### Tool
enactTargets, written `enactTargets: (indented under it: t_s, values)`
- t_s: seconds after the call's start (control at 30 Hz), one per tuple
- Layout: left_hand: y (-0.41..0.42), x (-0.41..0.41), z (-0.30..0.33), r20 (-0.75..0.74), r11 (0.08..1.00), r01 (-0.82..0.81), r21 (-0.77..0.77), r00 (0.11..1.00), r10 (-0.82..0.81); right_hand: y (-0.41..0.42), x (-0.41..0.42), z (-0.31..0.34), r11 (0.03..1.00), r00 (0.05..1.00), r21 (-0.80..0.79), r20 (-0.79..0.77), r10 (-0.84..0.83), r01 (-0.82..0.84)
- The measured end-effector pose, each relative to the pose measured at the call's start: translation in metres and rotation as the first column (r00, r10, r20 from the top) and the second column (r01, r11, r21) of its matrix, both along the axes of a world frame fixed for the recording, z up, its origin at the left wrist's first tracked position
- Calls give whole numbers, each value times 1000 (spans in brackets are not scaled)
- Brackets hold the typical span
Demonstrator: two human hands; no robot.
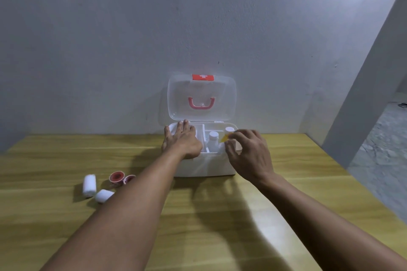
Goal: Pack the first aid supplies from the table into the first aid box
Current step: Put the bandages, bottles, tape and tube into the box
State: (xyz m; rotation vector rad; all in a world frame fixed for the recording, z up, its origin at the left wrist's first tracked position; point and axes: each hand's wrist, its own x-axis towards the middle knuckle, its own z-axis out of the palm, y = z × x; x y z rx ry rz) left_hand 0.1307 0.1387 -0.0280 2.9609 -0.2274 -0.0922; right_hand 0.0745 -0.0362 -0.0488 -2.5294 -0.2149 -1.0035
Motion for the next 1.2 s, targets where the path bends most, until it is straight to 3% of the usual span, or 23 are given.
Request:
enactTargets:
  t_s: [0.07, 0.13, 0.23, 0.33, 0.47, 0.57, 0.73, 0.8, 1.03, 1.2]
  values:
    - [1, 2, 0, 38, 998, 3, -59, 999, 0, 2, 2, 7, 999, 996, 14, -81, 38, -38]
    - [3, 2, 2, 109, 977, 21, -211, 994, 2, 4, 4, 12, 993, 970, -23, -214, 112, -120]
    - [11, -5, 10, 202, 856, 44, -516, 977, 72, 8, 8, 11, 962, 908, -163, -395, 142, -221]
    - [33, -14, 19, 252, 794, 38, -607, 956, 147, 6, 11, 2, 945, 895, -251, -439, 81, -209]
    - [79, -33, 33, 204, 808, -62, -586, 953, 222, 7, 11, -2, 930, 911, -318, -410, 42, -185]
    - [116, -45, 35, 118, 859, -166, -485, 960, 252, 7, 10, -2, 929, 911, -315, -409, 50, -192]
    - [153, -66, 23, -248, 946, -189, -263, 961, 123, 8, 11, -3, 927, 913, -332, -407, 28, -176]
    - [156, -72, 12, -300, 963, -163, -214, 949, 94, 8, 12, -3, 929, 915, -326, -401, 33, -177]
    - [142, -72, -21, -110, 982, -140, -126, 986, 126, 8, 13, -3, 936, 913, -313, -408, 18, -158]
    - [135, -66, -24, -40, 964, -195, -178, 981, 191, 9, 12, -3, 944, 916, -293, -401, 25, -154]
